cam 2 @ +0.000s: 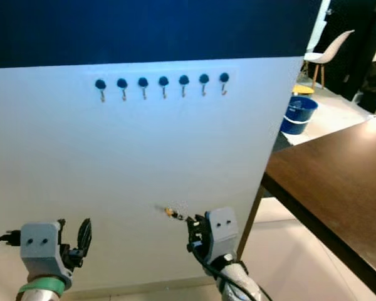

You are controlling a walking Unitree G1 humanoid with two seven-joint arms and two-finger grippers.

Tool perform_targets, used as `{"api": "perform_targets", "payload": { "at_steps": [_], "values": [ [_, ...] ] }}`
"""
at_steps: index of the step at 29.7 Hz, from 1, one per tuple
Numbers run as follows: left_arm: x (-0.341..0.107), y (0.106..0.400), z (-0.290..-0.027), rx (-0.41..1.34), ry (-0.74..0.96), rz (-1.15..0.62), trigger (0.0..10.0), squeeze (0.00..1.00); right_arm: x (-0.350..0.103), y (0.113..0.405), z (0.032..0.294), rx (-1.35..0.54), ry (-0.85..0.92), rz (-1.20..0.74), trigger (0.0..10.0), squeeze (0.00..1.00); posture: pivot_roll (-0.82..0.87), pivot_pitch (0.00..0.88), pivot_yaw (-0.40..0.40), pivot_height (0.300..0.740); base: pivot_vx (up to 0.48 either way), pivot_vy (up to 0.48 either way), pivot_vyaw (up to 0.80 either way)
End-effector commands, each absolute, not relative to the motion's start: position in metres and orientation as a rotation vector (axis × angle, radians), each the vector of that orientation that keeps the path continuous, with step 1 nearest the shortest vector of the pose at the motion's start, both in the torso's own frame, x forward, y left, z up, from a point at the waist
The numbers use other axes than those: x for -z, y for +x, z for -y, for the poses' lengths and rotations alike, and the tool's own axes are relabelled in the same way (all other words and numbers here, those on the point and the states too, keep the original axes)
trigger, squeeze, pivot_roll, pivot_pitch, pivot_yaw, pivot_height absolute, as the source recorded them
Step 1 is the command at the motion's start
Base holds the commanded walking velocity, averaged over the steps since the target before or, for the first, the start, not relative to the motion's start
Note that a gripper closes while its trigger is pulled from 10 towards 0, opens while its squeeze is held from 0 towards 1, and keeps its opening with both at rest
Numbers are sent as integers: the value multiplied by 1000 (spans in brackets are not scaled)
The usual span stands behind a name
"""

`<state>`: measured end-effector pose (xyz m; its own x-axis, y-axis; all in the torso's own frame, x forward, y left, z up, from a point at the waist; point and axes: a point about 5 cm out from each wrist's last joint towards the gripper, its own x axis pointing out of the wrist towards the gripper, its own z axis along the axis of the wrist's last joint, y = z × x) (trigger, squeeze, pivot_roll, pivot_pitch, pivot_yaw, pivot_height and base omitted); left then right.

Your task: Hang keys on a hook

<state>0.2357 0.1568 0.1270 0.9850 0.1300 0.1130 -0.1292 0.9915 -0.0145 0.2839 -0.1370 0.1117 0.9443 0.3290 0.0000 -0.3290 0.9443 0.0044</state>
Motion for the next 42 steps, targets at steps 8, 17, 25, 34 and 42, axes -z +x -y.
{"api": "perform_targets", "payload": {
  "at_steps": [8, 17, 25, 34, 42],
  "values": [
    [-124, 233, -156, -116, -28, 116, 10000, 0, -106, 280, 137, -341, 3, -26, 10000, 0, -189, 0, 124, 740, 310, 0, 0],
    [-125, 235, -156, -121, -33, 128, 10000, 0, -107, 281, 138, -334, 0, -28, 10000, 0, -188, 0, 120, 740, 195, 0, 0],
    [-125, 234, -157, -134, -38, 133, 10000, 0, -108, 282, 140, -323, -1, -31, 10000, 0, -189, 0, 119, 740, 0, 0, 0],
    [-124, 233, -157, -127, -51, 125, 10000, 0, -108, 282, 140, -320, -1, -33, 10000, 0, -187, 3, 119, 740, 0, 0, 0],
    [-125, 234, -156, -123, -71, 124, 10000, 0, -109, 282, 140, -315, 0, -34, 10000, 0, -187, 3, 119, 740, 0, 0, 0]
  ]
}}
